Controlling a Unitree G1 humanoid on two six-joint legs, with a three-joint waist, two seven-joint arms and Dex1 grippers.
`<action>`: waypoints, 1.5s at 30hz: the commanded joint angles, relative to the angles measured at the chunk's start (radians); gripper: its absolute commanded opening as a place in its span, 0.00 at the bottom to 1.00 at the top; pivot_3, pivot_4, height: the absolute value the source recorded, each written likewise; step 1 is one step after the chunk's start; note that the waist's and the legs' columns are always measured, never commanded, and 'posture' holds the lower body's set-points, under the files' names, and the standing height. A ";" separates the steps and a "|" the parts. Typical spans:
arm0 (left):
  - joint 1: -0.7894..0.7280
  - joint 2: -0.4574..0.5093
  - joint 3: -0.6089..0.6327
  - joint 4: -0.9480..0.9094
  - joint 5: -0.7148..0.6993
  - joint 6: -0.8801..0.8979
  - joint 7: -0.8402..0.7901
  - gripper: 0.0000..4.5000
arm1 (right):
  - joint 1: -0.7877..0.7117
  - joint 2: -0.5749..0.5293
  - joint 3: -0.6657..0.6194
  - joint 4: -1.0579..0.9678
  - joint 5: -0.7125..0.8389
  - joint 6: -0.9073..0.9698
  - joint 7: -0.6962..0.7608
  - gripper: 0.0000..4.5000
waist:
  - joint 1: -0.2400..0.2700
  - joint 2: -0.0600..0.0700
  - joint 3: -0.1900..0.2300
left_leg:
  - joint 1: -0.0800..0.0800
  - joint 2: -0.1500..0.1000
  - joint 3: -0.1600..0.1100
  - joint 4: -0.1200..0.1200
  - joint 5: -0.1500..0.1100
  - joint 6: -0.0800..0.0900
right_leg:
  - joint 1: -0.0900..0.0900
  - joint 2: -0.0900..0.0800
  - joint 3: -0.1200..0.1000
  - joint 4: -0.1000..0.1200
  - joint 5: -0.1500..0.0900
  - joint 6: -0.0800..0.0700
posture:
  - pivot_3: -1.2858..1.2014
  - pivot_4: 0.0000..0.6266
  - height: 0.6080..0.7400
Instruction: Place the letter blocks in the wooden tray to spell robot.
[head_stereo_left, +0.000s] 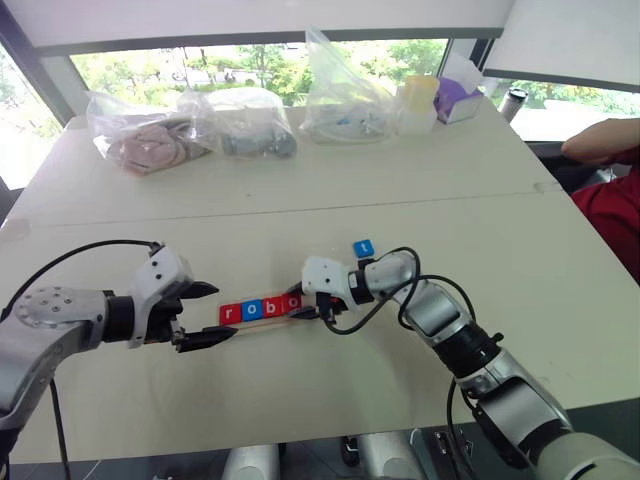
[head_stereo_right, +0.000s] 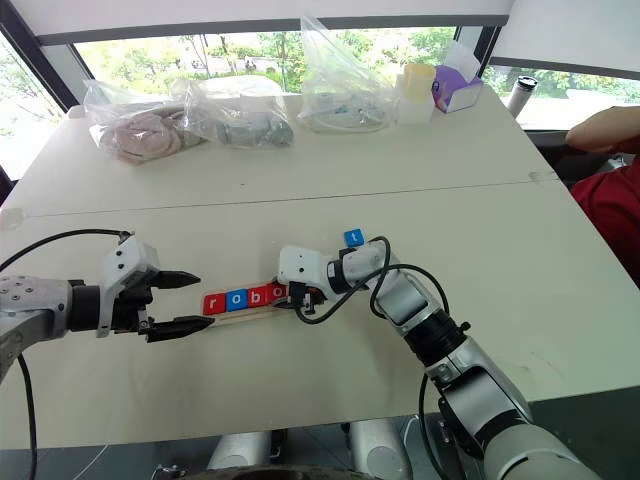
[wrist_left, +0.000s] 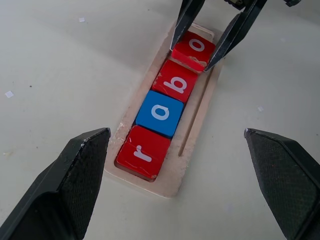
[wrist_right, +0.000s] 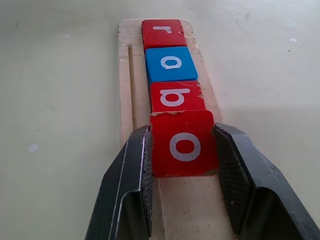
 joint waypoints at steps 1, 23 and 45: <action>-0.007 0.004 0.011 -0.022 -0.005 -0.005 0.005 1.00 | -0.011 0.009 -0.001 -0.008 0.002 -0.018 0.007 0.26 | 0.000 0.000 0.000 | 0.000 0.000 0.000 0.000 0.000 0.000 | 0.000 0.000 0.000 0.000 0.000 0.000 | 0.52 0.24 1.00; -0.046 -0.011 -0.034 0.008 0.010 -0.027 0.008 1.00 | 0.001 -0.005 -0.044 -0.035 -0.018 -0.064 -0.045 0.98 | -0.001 0.000 0.000 | 0.000 0.000 0.000 0.000 0.000 0.000 | 0.000 0.000 0.000 0.000 0.000 0.000 | 0.52 0.24 1.00; -0.057 -0.020 -0.045 0.013 0.011 -0.027 0.018 1.00 | 0.005 -0.098 -0.105 -0.016 -0.057 -0.211 -0.088 0.98 | 0.000 0.000 0.000 | 0.000 0.000 0.000 0.000 0.000 0.000 | 0.000 0.000 0.000 0.000 0.000 0.000 | 0.52 0.24 1.00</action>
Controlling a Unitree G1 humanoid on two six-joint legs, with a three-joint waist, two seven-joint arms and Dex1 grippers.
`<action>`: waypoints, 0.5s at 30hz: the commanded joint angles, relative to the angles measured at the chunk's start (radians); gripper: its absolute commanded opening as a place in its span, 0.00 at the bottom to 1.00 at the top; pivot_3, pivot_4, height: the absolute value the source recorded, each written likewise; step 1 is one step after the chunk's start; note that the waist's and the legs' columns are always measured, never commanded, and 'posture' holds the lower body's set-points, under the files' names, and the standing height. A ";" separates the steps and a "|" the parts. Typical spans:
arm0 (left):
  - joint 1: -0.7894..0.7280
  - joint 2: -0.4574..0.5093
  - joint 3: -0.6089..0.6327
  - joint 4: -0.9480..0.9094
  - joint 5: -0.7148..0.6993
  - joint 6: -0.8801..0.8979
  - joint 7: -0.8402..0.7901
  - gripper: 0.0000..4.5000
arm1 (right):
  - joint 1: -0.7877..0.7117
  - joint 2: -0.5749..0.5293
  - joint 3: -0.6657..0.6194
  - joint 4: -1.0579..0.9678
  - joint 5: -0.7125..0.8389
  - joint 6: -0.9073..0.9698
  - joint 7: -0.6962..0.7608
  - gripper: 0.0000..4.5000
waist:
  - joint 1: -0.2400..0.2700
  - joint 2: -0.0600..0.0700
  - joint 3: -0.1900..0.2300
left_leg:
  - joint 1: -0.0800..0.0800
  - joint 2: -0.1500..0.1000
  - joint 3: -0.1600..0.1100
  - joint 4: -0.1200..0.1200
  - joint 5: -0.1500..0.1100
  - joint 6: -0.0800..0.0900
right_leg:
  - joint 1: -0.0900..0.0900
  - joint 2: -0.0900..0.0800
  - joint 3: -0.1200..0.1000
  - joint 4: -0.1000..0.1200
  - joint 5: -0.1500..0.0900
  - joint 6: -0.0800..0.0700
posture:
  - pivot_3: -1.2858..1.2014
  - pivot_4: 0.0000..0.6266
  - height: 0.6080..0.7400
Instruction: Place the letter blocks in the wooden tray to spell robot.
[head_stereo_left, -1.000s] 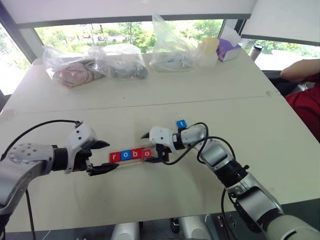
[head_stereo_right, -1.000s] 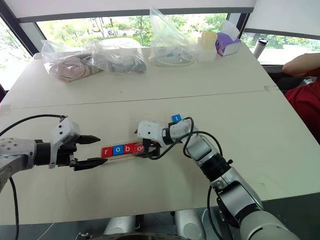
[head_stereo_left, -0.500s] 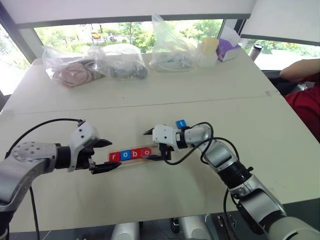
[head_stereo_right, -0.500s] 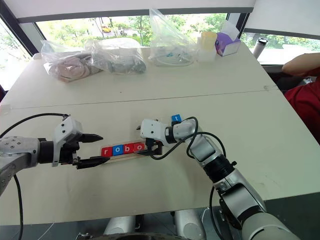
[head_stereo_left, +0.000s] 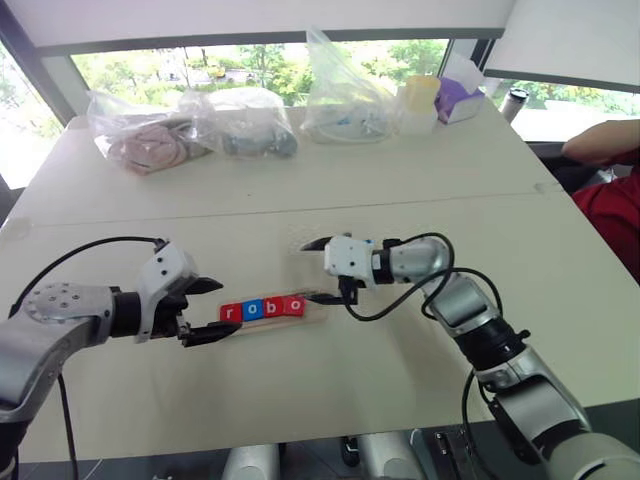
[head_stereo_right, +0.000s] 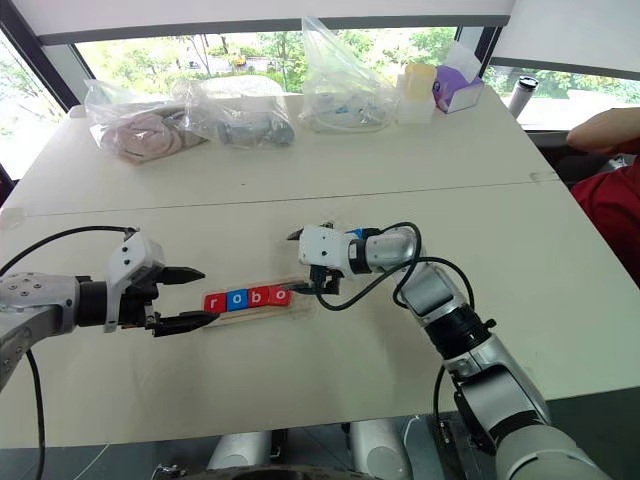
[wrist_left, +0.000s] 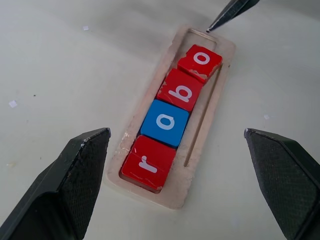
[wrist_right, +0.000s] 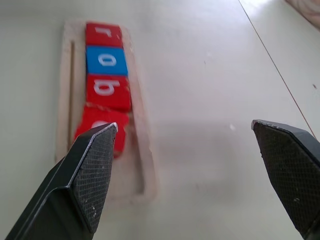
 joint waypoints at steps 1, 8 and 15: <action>-0.016 -0.004 -0.007 -0.008 0.006 -0.019 0.000 1.00 | 0.004 -0.007 0.001 0.011 -0.024 -0.040 -0.012 0.98 | -0.002 0.000 0.000 | 0.000 0.000 0.000 0.000 0.000 0.000 | 0.000 0.000 0.000 0.000 0.000 0.000 | 0.52 0.24 1.00; -0.017 0.000 -0.006 -0.007 0.005 -0.018 0.001 1.00 | 0.001 0.015 0.014 0.053 -0.038 -0.064 -0.015 0.98 | 0.000 0.000 0.000 | 0.000 0.000 0.000 0.000 0.000 0.000 | 0.000 0.000 0.000 0.000 0.000 0.000 | 0.52 0.24 1.00; -0.017 0.000 -0.005 -0.007 0.005 -0.018 0.006 1.00 | -0.014 0.048 0.035 0.100 -0.049 -0.085 -0.017 0.98 | -0.001 0.000 0.000 | 0.000 0.000 0.000 0.000 0.000 0.000 | 0.000 0.000 0.000 0.000 0.000 0.000 | 0.52 0.24 1.00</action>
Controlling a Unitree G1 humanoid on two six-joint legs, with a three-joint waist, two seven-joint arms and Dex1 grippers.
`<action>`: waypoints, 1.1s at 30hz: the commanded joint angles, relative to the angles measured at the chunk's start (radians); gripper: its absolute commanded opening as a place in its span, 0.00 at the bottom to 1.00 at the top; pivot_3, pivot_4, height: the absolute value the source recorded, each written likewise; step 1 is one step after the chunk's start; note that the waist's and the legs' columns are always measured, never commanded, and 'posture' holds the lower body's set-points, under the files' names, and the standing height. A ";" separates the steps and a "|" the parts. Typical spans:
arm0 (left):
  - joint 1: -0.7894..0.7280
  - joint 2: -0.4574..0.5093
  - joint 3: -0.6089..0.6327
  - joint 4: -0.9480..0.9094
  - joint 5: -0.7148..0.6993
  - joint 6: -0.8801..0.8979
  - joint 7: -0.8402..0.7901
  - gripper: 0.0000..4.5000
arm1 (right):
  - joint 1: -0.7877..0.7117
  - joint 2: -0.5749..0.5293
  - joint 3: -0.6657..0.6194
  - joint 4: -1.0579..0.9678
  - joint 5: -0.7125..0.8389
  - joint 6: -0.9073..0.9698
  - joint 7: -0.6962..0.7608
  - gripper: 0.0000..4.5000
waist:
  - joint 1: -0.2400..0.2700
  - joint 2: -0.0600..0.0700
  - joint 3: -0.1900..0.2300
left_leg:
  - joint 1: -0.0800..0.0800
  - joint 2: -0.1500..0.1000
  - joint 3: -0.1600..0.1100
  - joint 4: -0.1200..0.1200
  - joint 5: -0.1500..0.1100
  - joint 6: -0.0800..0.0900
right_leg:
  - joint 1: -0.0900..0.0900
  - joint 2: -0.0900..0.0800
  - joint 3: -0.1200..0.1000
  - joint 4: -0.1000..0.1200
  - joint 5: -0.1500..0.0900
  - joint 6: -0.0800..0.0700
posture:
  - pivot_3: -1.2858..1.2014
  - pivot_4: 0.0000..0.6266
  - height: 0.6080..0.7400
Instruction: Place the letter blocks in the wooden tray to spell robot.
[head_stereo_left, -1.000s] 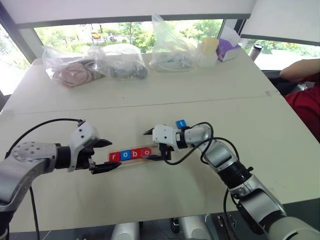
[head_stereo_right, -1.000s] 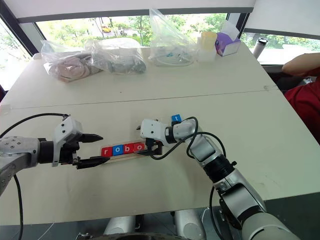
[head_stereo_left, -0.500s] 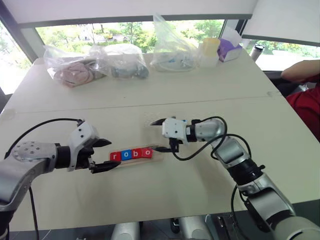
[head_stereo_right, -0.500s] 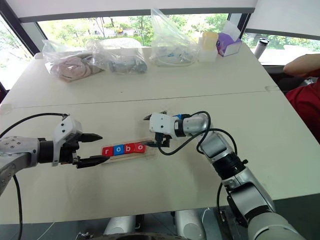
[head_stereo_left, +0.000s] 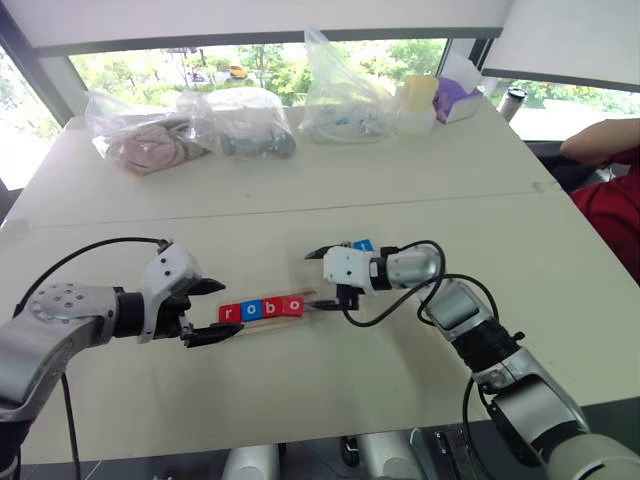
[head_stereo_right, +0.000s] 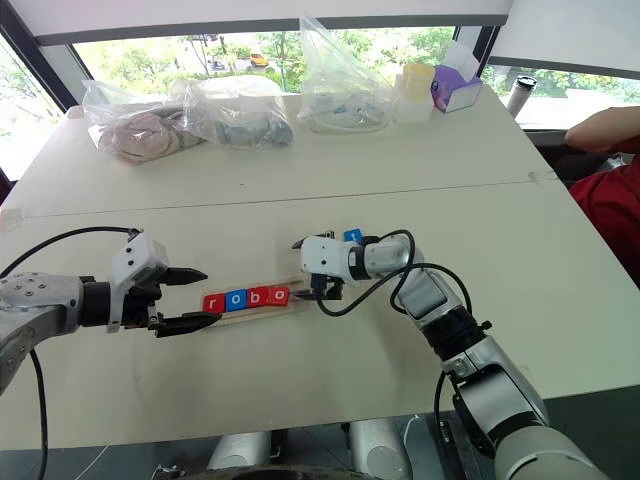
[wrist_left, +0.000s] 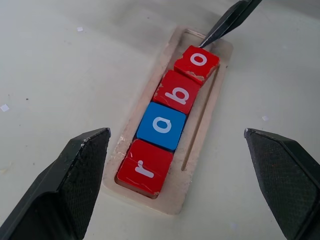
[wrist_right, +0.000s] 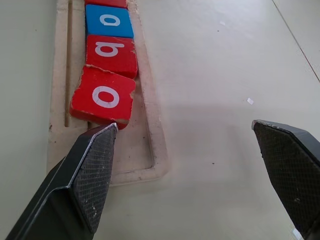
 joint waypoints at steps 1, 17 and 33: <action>-0.010 0.001 0.013 -0.008 0.005 -0.017 0.002 1.00 | -0.022 0.022 0.004 0.012 -0.010 -0.029 -0.008 0.98 | 0.000 0.000 0.000 | 0.000 0.000 0.000 0.000 0.000 0.000 | 0.000 0.000 0.000 0.000 0.000 0.000 | 0.52 0.24 1.00; -0.002 -0.006 0.013 -0.013 0.004 -0.020 0.012 1.00 | -0.035 -0.018 -0.057 -0.078 0.017 0.006 -0.014 0.98 | 0.001 0.000 0.000 | 0.000 0.000 0.000 0.000 0.000 0.000 | 0.000 -0.001 0.000 0.000 0.001 -0.001 | 0.52 0.24 1.00; -0.014 0.002 0.010 0.001 0.008 -0.024 0.003 1.00 | 0.038 0.068 0.025 -0.105 0.033 0.082 -0.022 0.98 | 0.000 0.000 0.000 | 0.000 0.000 0.000 0.000 0.000 0.000 | 0.000 0.000 0.000 0.000 0.000 0.000 | 0.52 0.24 1.00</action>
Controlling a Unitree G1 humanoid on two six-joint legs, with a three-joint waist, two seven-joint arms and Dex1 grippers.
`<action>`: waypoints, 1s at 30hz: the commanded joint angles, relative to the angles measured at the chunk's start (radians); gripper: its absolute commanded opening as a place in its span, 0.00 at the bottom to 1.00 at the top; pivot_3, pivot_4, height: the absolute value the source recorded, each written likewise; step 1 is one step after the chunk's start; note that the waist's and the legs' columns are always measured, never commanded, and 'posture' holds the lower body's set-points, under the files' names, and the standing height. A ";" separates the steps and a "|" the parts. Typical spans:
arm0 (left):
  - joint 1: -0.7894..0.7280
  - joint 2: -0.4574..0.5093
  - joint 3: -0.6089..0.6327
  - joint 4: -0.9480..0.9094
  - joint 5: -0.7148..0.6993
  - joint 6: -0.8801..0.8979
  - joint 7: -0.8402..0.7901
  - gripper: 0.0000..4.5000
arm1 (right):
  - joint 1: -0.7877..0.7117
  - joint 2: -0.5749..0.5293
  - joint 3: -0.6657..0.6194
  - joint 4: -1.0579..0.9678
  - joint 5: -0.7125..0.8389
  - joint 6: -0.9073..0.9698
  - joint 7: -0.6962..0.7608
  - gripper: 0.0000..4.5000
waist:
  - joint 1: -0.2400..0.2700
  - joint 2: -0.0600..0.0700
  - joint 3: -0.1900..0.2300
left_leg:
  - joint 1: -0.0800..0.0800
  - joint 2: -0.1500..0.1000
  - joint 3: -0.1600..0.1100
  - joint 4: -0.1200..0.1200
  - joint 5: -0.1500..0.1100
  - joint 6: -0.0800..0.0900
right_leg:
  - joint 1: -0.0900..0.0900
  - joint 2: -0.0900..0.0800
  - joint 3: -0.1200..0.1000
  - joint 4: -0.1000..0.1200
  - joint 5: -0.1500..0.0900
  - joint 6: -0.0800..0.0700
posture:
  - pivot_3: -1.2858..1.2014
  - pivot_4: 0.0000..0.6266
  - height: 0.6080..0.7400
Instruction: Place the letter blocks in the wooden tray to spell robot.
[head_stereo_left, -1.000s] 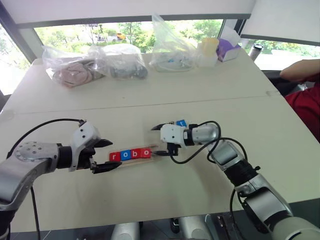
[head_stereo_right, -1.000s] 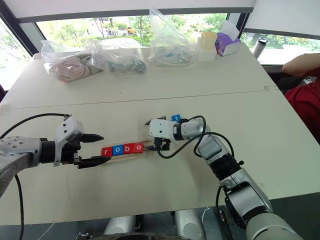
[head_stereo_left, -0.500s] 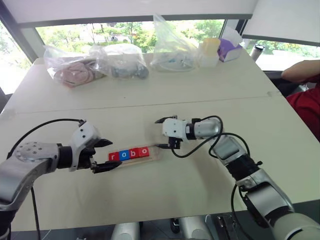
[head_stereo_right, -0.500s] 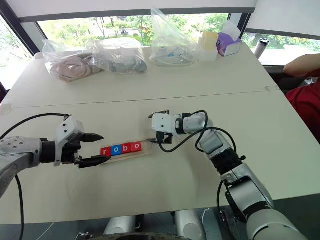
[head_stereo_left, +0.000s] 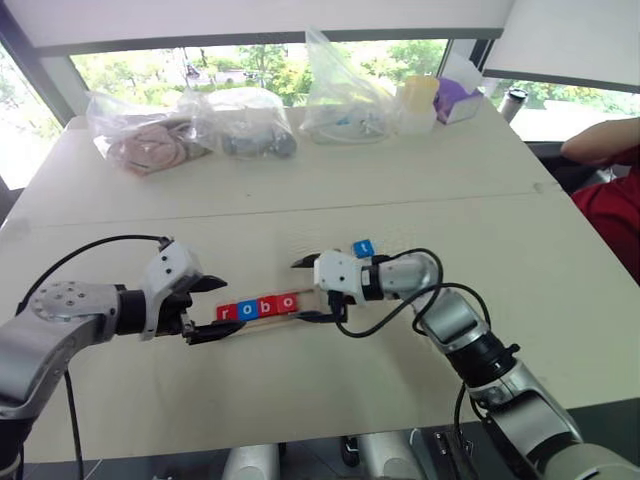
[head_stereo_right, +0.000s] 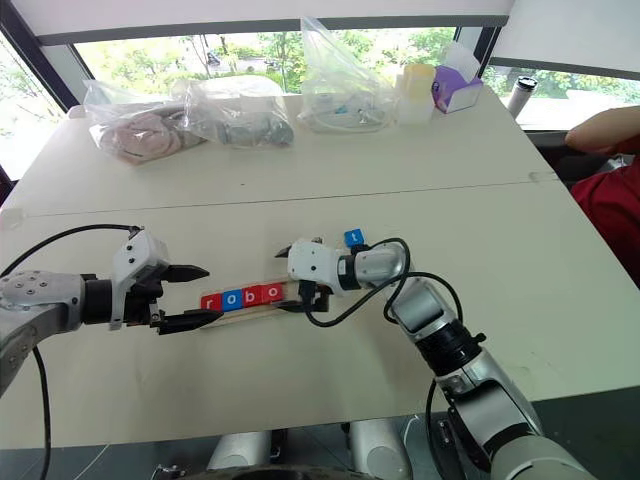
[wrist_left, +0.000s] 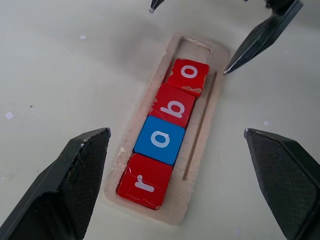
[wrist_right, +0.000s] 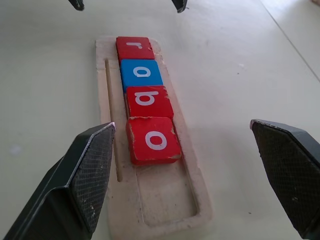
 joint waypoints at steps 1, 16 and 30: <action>0.000 0.009 0.018 -0.008 0.008 -0.011 0.000 1.00 | -0.026 0.020 0.007 0.039 -0.022 -0.051 -0.022 0.98 | 0.000 0.000 0.000 | 0.000 0.000 0.000 0.000 0.000 0.000 | 0.000 0.000 0.000 0.000 0.000 0.000 | 0.52 0.24 1.00; 0.001 0.000 0.012 -0.014 0.003 -0.008 0.015 1.00 | -0.043 0.014 -0.017 0.040 -0.011 -0.063 -0.022 0.98 | 0.000 0.000 0.000 | 0.000 0.000 0.000 0.000 0.000 0.000 | 0.000 0.000 0.000 0.000 0.001 -0.001 | 0.52 0.24 1.00; -0.168 -0.069 0.082 -0.004 -0.177 0.094 0.068 1.00 | 0.012 0.028 -0.404 -0.382 0.244 0.876 -0.440 0.98 | 0.000 -0.001 -0.001 | 0.000 -0.001 -0.001 0.001 0.000 0.000 | 0.001 0.000 0.000 0.000 0.001 -0.001 | 0.52 0.24 1.00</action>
